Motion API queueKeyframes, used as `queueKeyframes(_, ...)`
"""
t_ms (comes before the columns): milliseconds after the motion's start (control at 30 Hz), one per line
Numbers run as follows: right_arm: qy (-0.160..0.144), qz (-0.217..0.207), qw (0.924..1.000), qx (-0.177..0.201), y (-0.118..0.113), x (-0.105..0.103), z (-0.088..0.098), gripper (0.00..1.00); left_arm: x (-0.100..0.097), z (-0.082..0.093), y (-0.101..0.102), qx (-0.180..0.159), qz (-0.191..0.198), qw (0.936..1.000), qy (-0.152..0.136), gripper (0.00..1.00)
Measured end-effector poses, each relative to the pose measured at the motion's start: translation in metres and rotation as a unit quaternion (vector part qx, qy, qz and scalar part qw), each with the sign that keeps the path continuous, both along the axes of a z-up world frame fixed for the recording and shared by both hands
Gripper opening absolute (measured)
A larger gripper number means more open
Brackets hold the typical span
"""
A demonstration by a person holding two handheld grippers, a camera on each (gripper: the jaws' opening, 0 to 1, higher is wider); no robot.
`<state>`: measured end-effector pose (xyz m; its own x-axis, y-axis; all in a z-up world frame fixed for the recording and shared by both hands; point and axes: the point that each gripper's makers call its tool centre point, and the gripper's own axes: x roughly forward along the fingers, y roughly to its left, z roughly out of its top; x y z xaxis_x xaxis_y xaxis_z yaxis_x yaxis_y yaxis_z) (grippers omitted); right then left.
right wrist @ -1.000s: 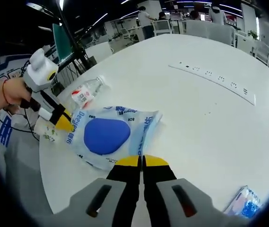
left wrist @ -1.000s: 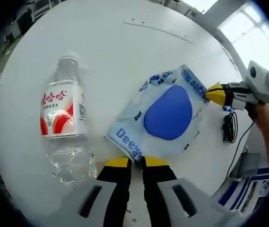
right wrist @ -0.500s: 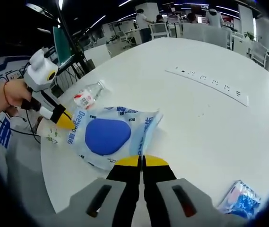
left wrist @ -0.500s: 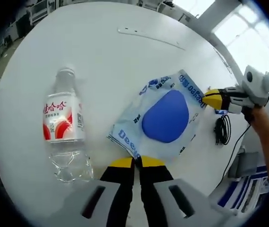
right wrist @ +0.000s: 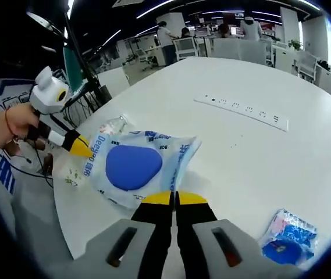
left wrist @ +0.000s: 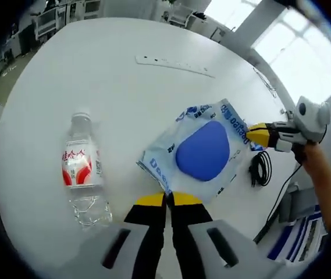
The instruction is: Arrange the tabletop items into an orderly group along one side of the table until the central work area is clear of visible clutter.
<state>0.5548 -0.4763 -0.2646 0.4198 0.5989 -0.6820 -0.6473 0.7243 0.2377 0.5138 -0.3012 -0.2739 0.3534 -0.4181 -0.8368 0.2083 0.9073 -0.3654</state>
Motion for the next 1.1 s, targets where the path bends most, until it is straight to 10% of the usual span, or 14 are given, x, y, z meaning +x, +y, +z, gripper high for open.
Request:
queueKeyframes(700,-0.016,-0.115,0.9927,0.033,-0.044,-0.015,0.02,0.0,0.027,0.04,-0.042,-0.01,-0.03,0.9964,-0.079,0.0)
queueKeyframes(1100,-0.014,-0.167,0.9857,0.014,-0.081,-0.015,0.004,0.0,0.039,0.032,-0.079,-0.012,-0.058,0.9936,-0.096,0.0)
